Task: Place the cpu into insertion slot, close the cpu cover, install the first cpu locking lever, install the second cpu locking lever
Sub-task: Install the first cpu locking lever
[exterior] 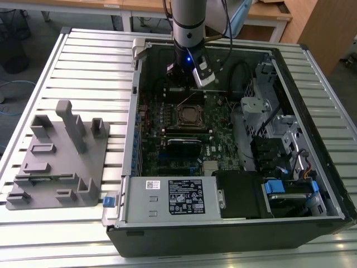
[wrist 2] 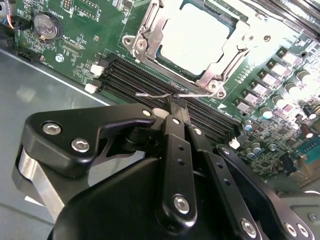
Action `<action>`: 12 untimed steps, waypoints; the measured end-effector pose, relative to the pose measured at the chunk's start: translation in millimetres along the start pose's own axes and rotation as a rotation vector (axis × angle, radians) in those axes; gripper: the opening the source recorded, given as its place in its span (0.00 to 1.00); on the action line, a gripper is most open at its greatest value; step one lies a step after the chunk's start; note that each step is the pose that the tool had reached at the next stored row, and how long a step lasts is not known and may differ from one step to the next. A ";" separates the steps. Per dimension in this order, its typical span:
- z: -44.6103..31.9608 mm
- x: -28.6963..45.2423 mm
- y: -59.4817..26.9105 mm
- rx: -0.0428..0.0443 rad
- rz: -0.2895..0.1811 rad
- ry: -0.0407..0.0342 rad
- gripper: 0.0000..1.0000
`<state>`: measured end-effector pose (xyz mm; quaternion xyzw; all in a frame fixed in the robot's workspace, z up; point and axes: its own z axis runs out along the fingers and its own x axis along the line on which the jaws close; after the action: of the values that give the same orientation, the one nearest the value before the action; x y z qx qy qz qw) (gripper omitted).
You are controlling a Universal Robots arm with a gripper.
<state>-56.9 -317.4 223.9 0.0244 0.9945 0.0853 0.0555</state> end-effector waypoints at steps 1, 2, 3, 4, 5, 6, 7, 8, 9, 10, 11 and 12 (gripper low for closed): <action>0.1 -0.2 0.0 0.0001 0.000 0.0000 0.11; 0.1 -0.3 0.0 0.0001 0.000 0.0000 0.11; 0.2 -0.4 0.1 0.0001 0.000 -0.0001 0.11; 0.3 -0.5 0.0 0.0002 0.000 0.0001 0.11; 0.7 -0.8 0.0 0.0000 0.000 0.0000 0.11; 1.0 -0.9 0.0 0.0000 0.000 -0.0001 0.11; 1.2 -1.0 -0.1 0.0001 0.000 0.0001 0.11; 1.2 -1.0 -0.1 0.0003 0.000 0.0001 0.11; 1.2 -1.0 -0.1 0.0003 0.000 0.0001 0.11; 1.3 -1.0 -0.1 0.0002 0.000 0.0000 0.11; 1.3 -1.0 -0.1 0.0001 0.000 0.0000 0.11; 1.4 -1.1 -0.1 0.0001 0.000 0.0000 0.11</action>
<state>-55.7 -317.4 222.7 0.0244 0.9945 0.0853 0.0555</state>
